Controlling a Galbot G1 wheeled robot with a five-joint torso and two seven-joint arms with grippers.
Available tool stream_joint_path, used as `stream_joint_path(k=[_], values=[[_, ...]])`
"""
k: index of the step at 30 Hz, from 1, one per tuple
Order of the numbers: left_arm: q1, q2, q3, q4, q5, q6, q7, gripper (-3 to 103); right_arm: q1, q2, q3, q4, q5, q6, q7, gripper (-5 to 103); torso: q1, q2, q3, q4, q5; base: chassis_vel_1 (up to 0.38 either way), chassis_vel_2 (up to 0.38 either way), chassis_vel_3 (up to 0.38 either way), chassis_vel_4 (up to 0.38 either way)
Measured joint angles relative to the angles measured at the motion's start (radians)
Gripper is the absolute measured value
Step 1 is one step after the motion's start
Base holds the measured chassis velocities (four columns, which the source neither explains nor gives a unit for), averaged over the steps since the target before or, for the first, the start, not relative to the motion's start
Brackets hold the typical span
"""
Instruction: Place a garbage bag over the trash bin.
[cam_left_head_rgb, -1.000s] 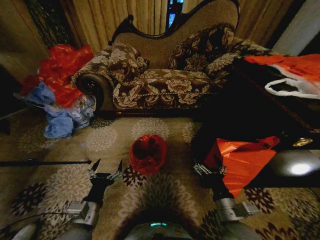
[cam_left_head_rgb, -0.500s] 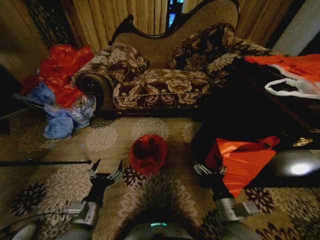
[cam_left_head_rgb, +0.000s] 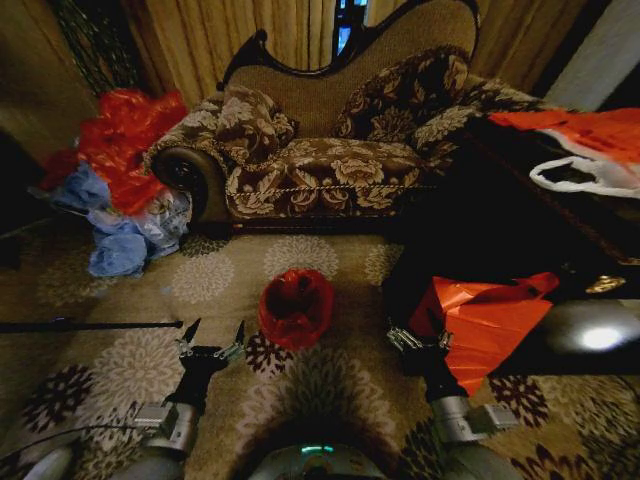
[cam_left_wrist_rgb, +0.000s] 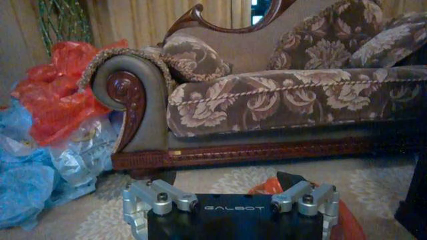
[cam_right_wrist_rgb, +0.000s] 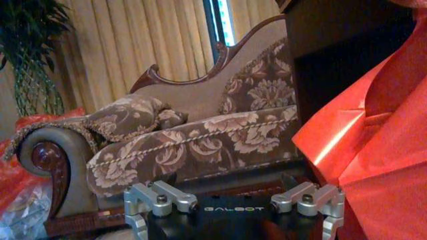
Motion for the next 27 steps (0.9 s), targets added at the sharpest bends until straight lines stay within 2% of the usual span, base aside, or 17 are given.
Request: stream_joint_path(k=[27], values=[[0.000, 0.000, 0.000, 0.000, 0.000, 0.000, 0.000, 100, 0.000, 0.000, 0.000, 0.000, 0.000, 0.000, 0.000, 100, 0.000, 0.000, 0.000, 0.0000, 0.0000, 0.000, 0.000, 0.000, 0.000]])
